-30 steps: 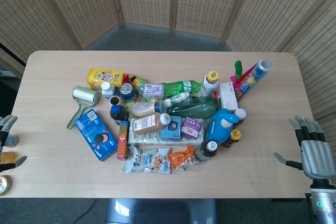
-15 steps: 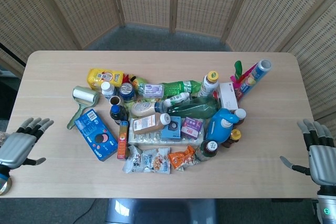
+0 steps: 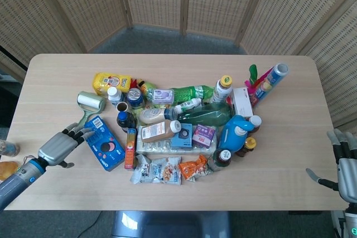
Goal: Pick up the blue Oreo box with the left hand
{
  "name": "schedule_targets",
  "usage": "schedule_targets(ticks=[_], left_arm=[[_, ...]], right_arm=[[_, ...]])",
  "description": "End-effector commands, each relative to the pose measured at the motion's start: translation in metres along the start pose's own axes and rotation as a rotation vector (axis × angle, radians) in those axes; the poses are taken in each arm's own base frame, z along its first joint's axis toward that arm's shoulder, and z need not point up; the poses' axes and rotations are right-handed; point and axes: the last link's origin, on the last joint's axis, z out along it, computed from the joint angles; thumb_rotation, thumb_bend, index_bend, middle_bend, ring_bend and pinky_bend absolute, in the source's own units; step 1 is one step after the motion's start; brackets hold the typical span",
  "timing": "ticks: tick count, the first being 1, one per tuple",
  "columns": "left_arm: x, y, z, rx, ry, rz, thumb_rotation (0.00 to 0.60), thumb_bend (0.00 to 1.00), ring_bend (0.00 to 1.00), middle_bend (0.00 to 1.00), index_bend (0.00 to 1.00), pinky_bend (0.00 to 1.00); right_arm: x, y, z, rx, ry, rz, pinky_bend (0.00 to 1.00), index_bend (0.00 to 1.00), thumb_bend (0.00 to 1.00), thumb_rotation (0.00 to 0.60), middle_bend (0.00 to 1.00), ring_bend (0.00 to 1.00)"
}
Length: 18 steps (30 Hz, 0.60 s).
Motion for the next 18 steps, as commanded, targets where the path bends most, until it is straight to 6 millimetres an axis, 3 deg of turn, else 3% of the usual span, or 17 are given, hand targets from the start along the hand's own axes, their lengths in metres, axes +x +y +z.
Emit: schedule_targets(ticks=[1, 18], left_arm=[[0.001, 0.004, 0.014, -0.027, -0.008, 0.007, 0.600, 0.02, 0.00, 0.00, 0.00, 0.00], [0.009, 0.025, 0.086, -0.101, -0.063, 0.054, 0.600, 0.02, 0.00, 0.00, 0.00, 0.00]], right_arm=[[0.002, 0.001, -0.001, -0.007, 0.003, -0.004, 0.00, 0.00, 0.04, 0.457, 0.00, 0.00], [0.015, 0.017, -0.013, -0.081, 0.037, -0.032, 0.00, 0.00, 0.04, 0.462, 0.00, 0.00]])
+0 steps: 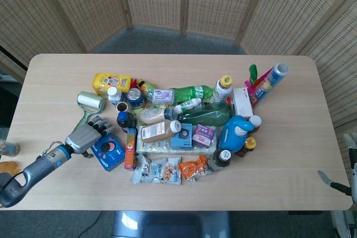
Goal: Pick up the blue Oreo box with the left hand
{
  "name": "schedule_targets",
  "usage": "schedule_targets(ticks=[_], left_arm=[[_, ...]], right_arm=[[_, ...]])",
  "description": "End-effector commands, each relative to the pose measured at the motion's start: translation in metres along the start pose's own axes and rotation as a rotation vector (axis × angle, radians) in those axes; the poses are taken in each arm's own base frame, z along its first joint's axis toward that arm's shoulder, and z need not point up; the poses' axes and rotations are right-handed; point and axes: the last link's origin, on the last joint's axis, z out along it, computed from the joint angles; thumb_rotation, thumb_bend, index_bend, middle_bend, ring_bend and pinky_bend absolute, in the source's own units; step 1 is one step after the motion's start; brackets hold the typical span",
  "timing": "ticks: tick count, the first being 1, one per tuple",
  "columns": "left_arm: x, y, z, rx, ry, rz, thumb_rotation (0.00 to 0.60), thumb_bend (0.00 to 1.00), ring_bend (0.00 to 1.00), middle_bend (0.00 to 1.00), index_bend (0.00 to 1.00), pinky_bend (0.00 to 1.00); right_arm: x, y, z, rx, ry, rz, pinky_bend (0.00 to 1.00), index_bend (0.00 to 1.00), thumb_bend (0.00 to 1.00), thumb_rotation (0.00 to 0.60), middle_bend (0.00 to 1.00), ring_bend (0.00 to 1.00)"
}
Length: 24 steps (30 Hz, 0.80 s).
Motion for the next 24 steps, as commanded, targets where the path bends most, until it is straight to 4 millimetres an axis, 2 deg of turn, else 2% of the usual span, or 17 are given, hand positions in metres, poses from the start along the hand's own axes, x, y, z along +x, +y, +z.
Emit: schedule_targets(ticks=[1, 6, 12, 13, 15, 16, 18, 20, 22, 24], left_arm=[[0.000, 0.004, 0.013, -0.012, -0.024, -0.004, 0.600, 0.02, 0.00, 0.00, 0.00, 0.00], [-0.001, 0.009, 0.029, -0.030, -0.072, -0.014, 0.600, 0.02, 0.00, 0.00, 0.00, 0.00], [-0.004, 0.014, 0.036, -0.044, -0.082, -0.066, 0.600, 0.02, 0.01, 0.00, 0.00, 0.00], [-0.004, 0.014, 0.036, -0.046, -0.076, -0.070, 0.600, 0.02, 0.05, 0.00, 0.00, 0.00], [-0.004, 0.013, 0.034, -0.047, -0.061, -0.084, 0.600, 0.02, 0.23, 0.01, 0.05, 0.00], [-0.005, 0.012, 0.033, -0.044, -0.059, -0.095, 0.600, 0.02, 0.35, 0.04, 0.11, 0.02], [-0.007, 0.009, 0.031, -0.035, -0.062, -0.107, 0.600, 0.02, 0.48, 0.13, 0.25, 0.10], [-0.009, 0.007, 0.028, -0.027, -0.064, -0.113, 0.600, 0.02, 0.57, 0.20, 0.37, 0.23], [-0.010, 0.005, 0.025, -0.016, -0.061, -0.131, 0.600, 0.02, 0.62, 0.24, 0.41, 0.30], [-0.010, 0.003, 0.020, -0.006, -0.047, -0.153, 0.600, 0.03, 0.64, 0.25, 0.43, 0.32]], right_arm=[[0.002, 0.003, -0.002, -0.012, 0.007, -0.006, 0.00, 0.00, 0.04, 0.464, 0.00, 0.00], [0.007, 0.007, -0.006, -0.031, 0.023, -0.012, 0.00, 0.00, 0.03, 0.486, 0.00, 0.00], [0.007, 0.008, -0.008, -0.037, 0.029, -0.014, 0.00, 0.00, 0.03, 0.498, 0.00, 0.00], [0.008, 0.008, -0.008, -0.035, 0.031, -0.014, 0.00, 0.00, 0.03, 0.494, 0.00, 0.00], [0.008, 0.007, -0.008, -0.031, 0.036, -0.011, 0.00, 0.00, 0.04, 0.497, 0.00, 0.00], [0.008, 0.007, -0.007, -0.029, 0.037, -0.010, 0.00, 0.00, 0.04, 0.496, 0.00, 0.00], [0.008, 0.006, -0.006, -0.026, 0.037, -0.007, 0.00, 0.00, 0.04, 0.497, 0.00, 0.00], [0.007, 0.006, -0.006, -0.023, 0.036, -0.004, 0.00, 0.00, 0.04, 0.497, 0.00, 0.00], [0.006, 0.005, -0.005, -0.019, 0.033, -0.001, 0.00, 0.00, 0.04, 0.499, 0.00, 0.00], [0.006, 0.004, -0.004, -0.016, 0.033, 0.002, 0.00, 0.00, 0.04, 0.500, 0.00, 0.00]])
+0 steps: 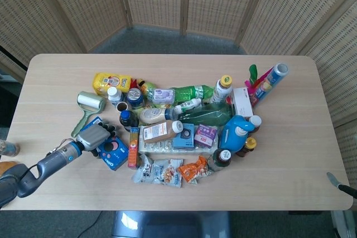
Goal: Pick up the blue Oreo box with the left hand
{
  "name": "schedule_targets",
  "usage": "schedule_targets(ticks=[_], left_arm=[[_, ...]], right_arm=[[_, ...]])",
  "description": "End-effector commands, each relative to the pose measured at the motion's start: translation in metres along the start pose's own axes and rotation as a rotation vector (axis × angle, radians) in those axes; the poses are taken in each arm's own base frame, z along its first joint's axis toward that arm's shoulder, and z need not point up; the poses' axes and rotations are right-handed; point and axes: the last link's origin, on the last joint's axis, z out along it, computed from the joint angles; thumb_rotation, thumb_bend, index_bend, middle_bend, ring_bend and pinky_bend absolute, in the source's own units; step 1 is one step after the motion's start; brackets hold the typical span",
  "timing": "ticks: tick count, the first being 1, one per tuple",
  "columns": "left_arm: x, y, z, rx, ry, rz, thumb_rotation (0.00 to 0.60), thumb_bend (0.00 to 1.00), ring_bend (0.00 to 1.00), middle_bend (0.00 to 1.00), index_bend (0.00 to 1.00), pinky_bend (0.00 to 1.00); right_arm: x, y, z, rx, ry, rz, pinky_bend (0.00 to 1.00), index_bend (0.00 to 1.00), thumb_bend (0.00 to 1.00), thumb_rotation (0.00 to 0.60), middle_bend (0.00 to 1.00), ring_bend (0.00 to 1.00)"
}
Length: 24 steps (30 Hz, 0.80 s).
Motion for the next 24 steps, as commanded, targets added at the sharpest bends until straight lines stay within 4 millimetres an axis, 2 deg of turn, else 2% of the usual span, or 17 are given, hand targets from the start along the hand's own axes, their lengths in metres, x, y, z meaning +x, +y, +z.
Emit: schedule_targets(ticks=[1, 5, 11, 17, 24], left_arm=[[0.001, -0.004, -0.007, 0.015, 0.026, -0.035, 0.600, 0.04, 0.65, 0.26, 0.44, 0.34], [0.007, -0.010, -0.022, 0.032, 0.084, -0.083, 0.600, 0.06, 0.68, 0.28, 0.47, 0.37], [0.026, -0.016, -0.064, 0.037, 0.213, -0.142, 0.600, 0.07, 0.68, 0.27, 0.45, 0.36], [0.060, -0.018, -0.110, 0.050, 0.378, -0.174, 0.600, 0.07, 0.68, 0.26, 0.44, 0.35], [0.113, -0.022, -0.156, 0.088, 0.581, -0.215, 0.600, 0.07, 0.67, 0.25, 0.44, 0.34]], right_arm=[[-0.001, 0.000, 0.001, 0.002, 0.000, 0.003, 0.00, 0.00, 0.03, 0.502, 0.00, 0.00], [-0.003, -0.001, 0.002, 0.007, -0.002, 0.011, 0.00, 0.00, 0.04, 0.495, 0.00, 0.00], [-0.009, -0.003, 0.005, 0.018, -0.016, 0.026, 0.00, 0.00, 0.03, 0.495, 0.00, 0.00], [-0.016, -0.009, 0.009, 0.048, -0.029, 0.050, 0.00, 0.00, 0.04, 0.498, 0.00, 0.00], [-0.022, -0.010, 0.007, 0.065, -0.037, 0.078, 0.00, 0.00, 0.04, 0.499, 0.00, 0.00]])
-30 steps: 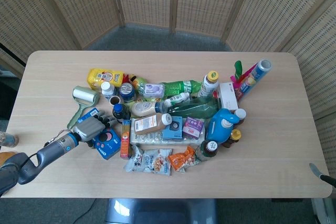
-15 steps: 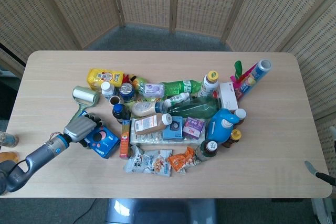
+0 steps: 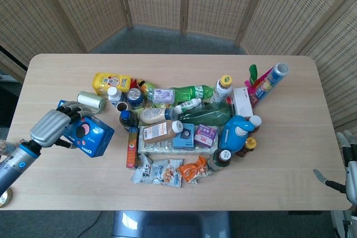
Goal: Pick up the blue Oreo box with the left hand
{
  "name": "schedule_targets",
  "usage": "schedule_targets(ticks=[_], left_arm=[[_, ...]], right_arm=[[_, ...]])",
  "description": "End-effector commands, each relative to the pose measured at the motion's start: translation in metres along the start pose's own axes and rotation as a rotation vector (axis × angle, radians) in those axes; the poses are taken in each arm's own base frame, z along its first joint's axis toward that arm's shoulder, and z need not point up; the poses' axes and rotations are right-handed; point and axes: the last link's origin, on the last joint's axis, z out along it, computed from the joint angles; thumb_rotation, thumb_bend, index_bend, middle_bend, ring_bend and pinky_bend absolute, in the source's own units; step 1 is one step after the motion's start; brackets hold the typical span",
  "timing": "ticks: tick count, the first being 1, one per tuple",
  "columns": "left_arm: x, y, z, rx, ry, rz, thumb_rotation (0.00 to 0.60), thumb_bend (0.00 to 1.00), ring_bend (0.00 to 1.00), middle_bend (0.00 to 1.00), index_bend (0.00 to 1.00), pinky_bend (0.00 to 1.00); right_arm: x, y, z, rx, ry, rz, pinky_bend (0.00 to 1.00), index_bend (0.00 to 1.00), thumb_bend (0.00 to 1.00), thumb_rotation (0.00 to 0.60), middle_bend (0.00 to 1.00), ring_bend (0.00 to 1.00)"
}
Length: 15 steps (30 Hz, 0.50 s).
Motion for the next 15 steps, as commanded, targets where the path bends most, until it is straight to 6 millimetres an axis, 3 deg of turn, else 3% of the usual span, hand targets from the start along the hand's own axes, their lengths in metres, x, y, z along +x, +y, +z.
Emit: schedule_targets(ticks=[1, 9, 15], left_arm=[[0.038, 0.002, -0.009, 0.026, 0.125, -0.008, 0.600, 0.07, 0.67, 0.25, 0.44, 0.34], [0.084, 0.009, -0.011, 0.035, 0.342, -0.071, 0.600, 0.06, 0.66, 0.24, 0.43, 0.33], [0.089, 0.015, -0.008, 0.017, 0.383, -0.082, 0.600, 0.07, 0.66, 0.23, 0.42, 0.32]], right_arm=[[-0.002, 0.001, -0.001, 0.003, -0.005, 0.008, 0.00, 0.00, 0.04, 0.501, 0.00, 0.00], [-0.008, -0.001, -0.001, 0.015, -0.010, 0.031, 0.00, 0.00, 0.04, 0.498, 0.00, 0.00], [-0.009, 0.000, -0.002, 0.010, -0.010, 0.034, 0.00, 0.00, 0.04, 0.501, 0.00, 0.00]])
